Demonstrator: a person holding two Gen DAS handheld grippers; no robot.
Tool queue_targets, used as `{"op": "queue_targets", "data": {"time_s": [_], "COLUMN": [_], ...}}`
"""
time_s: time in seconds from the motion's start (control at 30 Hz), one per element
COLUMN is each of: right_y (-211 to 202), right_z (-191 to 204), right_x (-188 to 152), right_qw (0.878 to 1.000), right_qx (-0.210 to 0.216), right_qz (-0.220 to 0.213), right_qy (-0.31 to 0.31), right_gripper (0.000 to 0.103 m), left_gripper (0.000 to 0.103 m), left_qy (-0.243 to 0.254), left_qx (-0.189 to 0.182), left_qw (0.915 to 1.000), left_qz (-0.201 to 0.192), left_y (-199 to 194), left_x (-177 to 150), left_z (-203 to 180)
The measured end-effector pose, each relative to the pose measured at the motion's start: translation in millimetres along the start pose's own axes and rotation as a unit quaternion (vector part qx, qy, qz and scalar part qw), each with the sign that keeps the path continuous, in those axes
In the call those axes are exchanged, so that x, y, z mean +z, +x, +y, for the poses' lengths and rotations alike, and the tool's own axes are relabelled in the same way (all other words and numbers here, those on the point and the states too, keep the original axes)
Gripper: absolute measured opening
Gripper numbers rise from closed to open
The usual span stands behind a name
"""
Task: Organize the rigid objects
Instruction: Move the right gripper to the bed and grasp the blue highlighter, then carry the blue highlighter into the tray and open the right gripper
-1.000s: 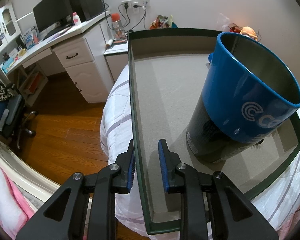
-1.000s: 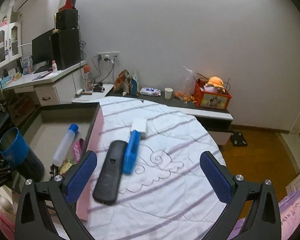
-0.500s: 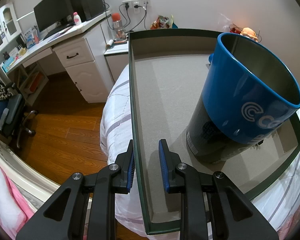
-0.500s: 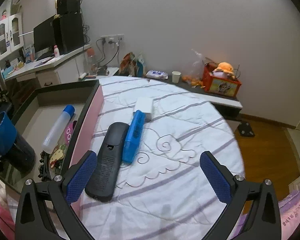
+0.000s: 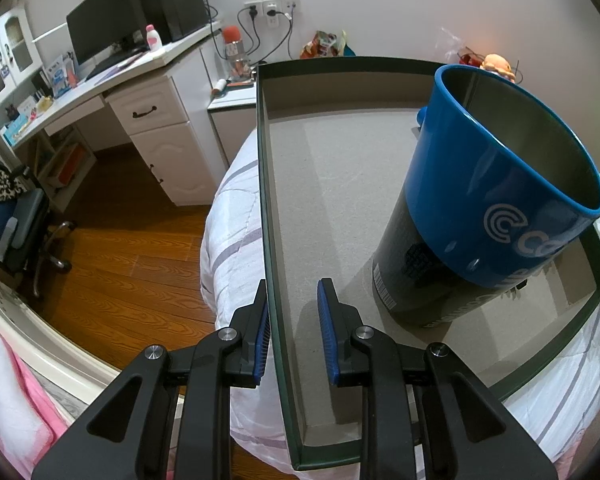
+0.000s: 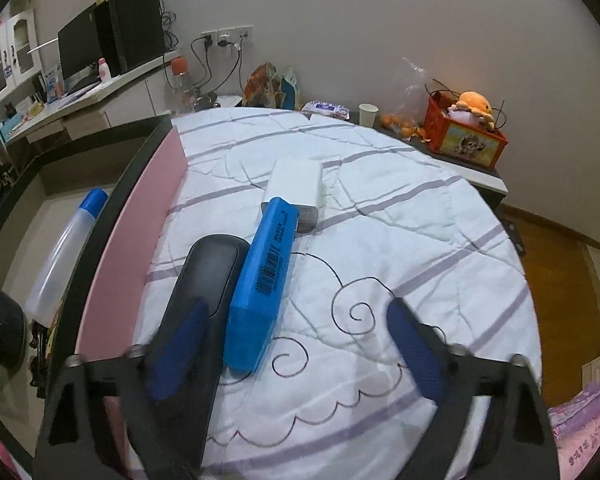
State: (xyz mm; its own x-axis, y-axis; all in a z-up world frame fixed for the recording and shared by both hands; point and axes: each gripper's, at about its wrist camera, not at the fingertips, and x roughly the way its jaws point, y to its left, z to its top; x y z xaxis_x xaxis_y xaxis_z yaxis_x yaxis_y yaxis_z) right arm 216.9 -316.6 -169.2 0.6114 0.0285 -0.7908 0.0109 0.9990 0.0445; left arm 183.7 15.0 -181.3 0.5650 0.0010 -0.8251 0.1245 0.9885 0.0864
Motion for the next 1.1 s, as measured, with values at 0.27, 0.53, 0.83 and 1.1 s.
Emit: {"op": "queue_targets", "data": {"time_s": [0.27, 0.53, 0.83, 1.1], "right_y": [7, -16, -32, -19], "right_z": [1, -15, -17, -16], "right_x": [-5, -30, -48, -35], "right_qw": [0.999, 0.997, 0.997, 0.998], "right_qx": [0.019, 0.059, 0.018, 0.003], "right_qz": [0.021, 0.039, 0.053, 0.039], "right_qy": [-0.02, -0.018, -0.044, -0.046], "right_gripper": [0.023, 0.023, 0.023, 0.036], "left_gripper": [0.021, 0.021, 0.021, 0.021], "left_qy": [0.0, 0.0, 0.0, -0.001], "left_qx": [0.0, 0.0, 0.0, 0.0], "left_qw": [1.0, 1.0, 1.0, 1.0], "left_qz": [0.0, 0.0, -0.001, -0.001], "left_y": [0, 0, 0, 0], "left_x": [0, 0, -1, 1], "left_z": [0, 0, 0, 0]}}
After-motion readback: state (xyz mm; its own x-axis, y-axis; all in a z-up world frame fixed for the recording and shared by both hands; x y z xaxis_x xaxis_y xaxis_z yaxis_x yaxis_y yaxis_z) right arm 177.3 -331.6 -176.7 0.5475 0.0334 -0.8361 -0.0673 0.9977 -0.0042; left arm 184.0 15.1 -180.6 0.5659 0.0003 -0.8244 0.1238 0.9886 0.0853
